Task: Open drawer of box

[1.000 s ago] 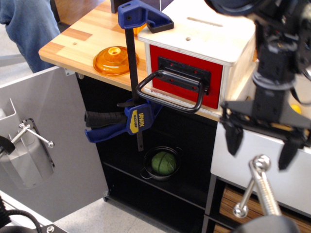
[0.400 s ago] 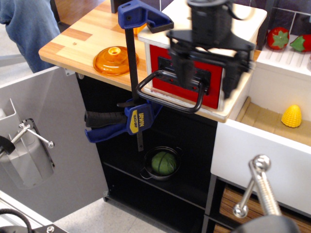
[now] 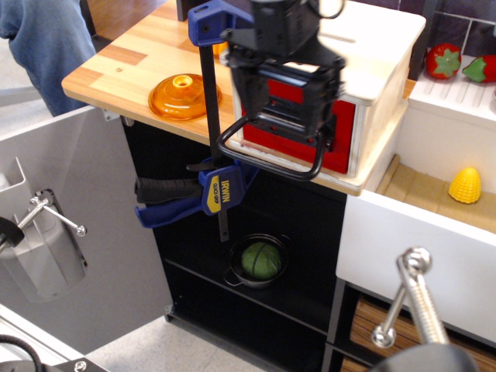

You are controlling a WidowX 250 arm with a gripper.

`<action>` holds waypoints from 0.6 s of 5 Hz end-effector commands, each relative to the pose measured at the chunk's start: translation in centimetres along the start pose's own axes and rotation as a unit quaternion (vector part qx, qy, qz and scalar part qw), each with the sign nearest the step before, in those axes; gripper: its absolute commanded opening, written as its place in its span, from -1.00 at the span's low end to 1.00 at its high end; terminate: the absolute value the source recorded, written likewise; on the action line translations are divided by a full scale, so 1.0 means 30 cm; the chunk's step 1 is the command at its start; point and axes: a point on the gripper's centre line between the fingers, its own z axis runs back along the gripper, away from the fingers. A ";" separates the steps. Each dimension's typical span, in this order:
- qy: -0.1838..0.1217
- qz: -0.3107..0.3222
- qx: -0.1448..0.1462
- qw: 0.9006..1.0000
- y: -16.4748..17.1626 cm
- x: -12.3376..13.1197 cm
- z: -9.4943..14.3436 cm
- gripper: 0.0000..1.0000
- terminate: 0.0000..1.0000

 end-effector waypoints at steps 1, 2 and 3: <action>-0.019 0.007 0.030 0.999 0.051 0.030 -0.050 1.00 -1.00; -0.020 0.006 0.034 0.999 0.056 0.025 -0.092 1.00 -1.00; -0.021 0.005 0.034 0.999 0.051 0.028 -0.126 1.00 -1.00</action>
